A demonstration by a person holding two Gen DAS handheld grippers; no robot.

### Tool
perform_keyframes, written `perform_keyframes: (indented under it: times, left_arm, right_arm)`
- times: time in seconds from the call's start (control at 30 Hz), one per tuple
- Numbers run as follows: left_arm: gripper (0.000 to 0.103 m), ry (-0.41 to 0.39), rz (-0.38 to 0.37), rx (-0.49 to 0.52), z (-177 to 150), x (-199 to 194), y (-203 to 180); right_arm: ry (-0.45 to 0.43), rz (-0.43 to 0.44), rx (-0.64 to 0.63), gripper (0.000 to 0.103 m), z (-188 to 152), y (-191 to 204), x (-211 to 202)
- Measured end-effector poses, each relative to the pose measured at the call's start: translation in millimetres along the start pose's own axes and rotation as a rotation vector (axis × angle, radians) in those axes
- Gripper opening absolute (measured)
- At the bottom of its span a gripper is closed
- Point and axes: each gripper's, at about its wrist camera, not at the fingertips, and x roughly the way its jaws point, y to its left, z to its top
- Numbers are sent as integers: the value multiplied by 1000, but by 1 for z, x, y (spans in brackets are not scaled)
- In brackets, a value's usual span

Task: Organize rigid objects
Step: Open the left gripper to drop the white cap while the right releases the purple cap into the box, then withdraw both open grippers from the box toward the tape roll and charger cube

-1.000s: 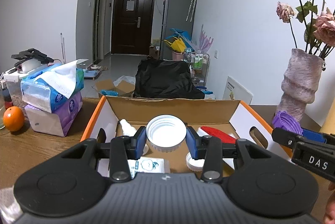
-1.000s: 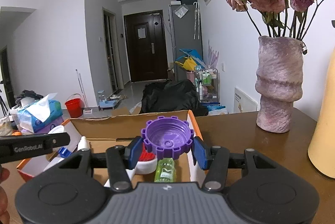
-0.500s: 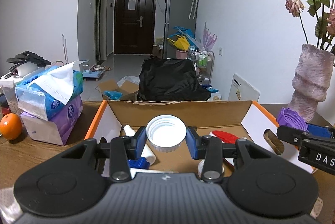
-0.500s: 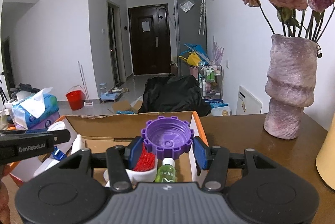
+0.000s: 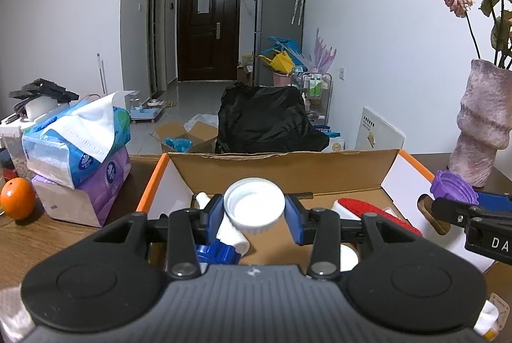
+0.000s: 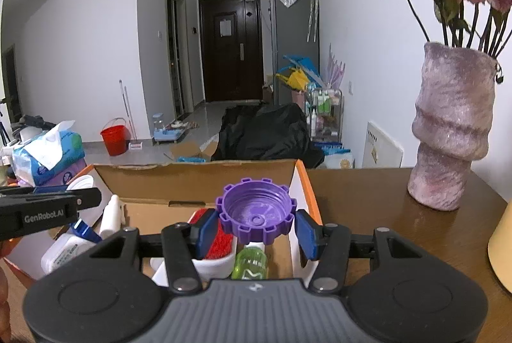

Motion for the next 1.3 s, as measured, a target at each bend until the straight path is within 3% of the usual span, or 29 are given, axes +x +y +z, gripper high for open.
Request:
perform_keyframes:
  times: [0.03, 0.07, 0.1, 0.13, 0.2, 0.3, 0.77, 1.3]
  left_arm:
    - [61, 0, 3, -1, 0, 0, 0]
    - [82, -4, 13, -4, -1, -1, 0]
    - [95, -11, 28, -9, -1, -3, 1]
    - [98, -20, 48, -14, -1, -4, 1]
    - [103, -20, 59, -27, -1, -5, 4]
    - [103, -1, 64, -51, -1, -3, 8]
    - [103, 10, 75, -64, -2, -2, 12]
    - [103, -15, 86, -63, -13, -27, 10]
  right_arm:
    - [6, 0, 3, 55, 0, 0, 1]
    - [14, 1, 4, 65, -1, -1, 1]
    - [19, -2, 9, 71, -1, -2, 1]
    - [17, -7, 14, 84, -2, -2, 1]
    - [10, -13, 14, 93, -2, -3, -1]
    - [-1, -16, 19, 103, -2, -2, -3]
    - [-13, -25, 16, 103, -1, -1, -9]
    - [-35, -58, 6, 103, -9, -3, -39]
